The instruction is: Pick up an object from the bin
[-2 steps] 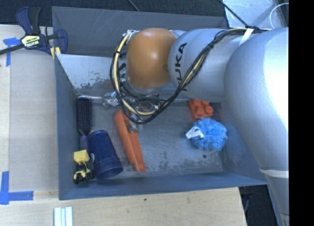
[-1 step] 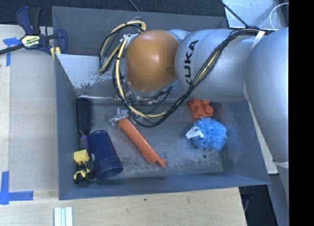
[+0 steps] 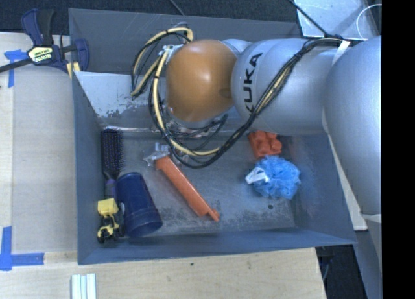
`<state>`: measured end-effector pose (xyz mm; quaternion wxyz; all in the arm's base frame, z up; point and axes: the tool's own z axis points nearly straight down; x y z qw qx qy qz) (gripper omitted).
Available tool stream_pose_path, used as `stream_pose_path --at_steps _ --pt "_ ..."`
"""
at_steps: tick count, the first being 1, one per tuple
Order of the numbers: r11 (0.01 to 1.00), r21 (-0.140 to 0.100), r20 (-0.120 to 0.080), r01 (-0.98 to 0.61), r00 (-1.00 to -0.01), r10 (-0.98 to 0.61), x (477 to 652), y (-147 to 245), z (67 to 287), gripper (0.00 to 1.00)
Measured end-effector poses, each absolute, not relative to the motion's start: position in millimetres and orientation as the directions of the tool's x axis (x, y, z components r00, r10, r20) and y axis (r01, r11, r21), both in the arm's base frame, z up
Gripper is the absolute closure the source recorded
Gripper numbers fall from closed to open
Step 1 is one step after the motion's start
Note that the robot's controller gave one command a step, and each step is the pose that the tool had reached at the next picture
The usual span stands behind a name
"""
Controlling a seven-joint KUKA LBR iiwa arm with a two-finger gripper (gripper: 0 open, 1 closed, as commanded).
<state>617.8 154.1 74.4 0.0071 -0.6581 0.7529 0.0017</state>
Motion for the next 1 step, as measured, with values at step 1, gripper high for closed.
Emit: stream_pose_path --at_steps 1 --pt "0.134 0.005 -0.008 -0.991 -0.134 -0.991 613.8 152.9 98.6 1.0"
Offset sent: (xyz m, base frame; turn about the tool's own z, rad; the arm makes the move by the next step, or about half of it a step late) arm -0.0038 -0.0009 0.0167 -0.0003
